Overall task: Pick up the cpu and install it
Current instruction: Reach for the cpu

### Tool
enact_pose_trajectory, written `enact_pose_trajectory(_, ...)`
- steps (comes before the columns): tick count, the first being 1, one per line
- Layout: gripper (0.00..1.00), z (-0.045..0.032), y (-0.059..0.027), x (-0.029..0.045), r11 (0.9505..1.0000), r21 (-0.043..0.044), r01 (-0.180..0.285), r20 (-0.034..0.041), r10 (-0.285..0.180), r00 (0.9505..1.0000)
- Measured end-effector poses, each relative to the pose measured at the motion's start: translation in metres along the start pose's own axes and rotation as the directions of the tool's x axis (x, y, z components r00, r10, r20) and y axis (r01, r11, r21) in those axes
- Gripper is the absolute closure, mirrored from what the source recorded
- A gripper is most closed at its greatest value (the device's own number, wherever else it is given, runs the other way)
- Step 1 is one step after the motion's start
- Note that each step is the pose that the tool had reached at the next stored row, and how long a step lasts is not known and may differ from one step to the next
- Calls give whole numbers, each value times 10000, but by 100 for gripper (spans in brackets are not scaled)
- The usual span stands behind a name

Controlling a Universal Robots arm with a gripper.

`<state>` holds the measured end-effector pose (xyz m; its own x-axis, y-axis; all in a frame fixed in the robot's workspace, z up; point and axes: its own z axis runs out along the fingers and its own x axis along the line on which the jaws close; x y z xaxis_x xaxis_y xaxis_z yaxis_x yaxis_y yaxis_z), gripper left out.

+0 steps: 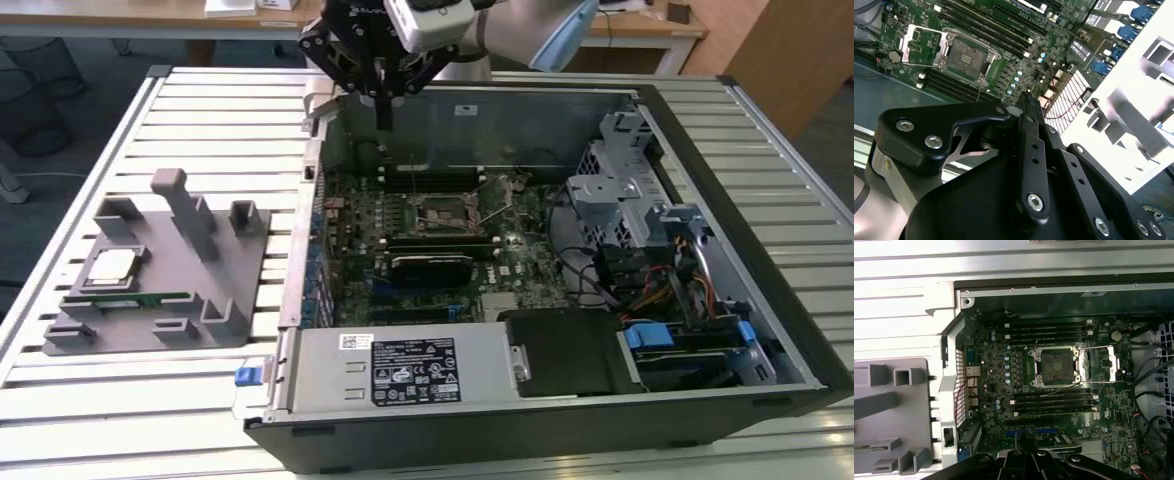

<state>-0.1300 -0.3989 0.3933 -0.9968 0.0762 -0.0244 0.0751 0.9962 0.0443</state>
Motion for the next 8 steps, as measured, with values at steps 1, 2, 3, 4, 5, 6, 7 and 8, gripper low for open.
enact_pose_trajectory(1,89,0,-1,9,10000,0,0,0,0,10000)
enact_pose_trajectory(2,89,0,-1,18,10000,0,0,0,0,10000)
enact_pose_trajectory(3,89,0,-2,28,10000,-1,0,0,0,10000)
enact_pose_trajectory(4,89,-1,-3,38,10000,-1,0,0,0,10000)
enact_pose_trajectory(5,89,0,-3,45,10000,-2,-1,1,1,10000)
enact_pose_trajectory(6,89,-1,-4,53,10000,-1,-1,0,1,10000)
enact_pose_trajectory(7,89,-1,-5,61,10000,0,-1,1,1,10000)
enact_pose_trajectory(8,89,-1,-5,69,10000,-1,-1,1,1,10000)
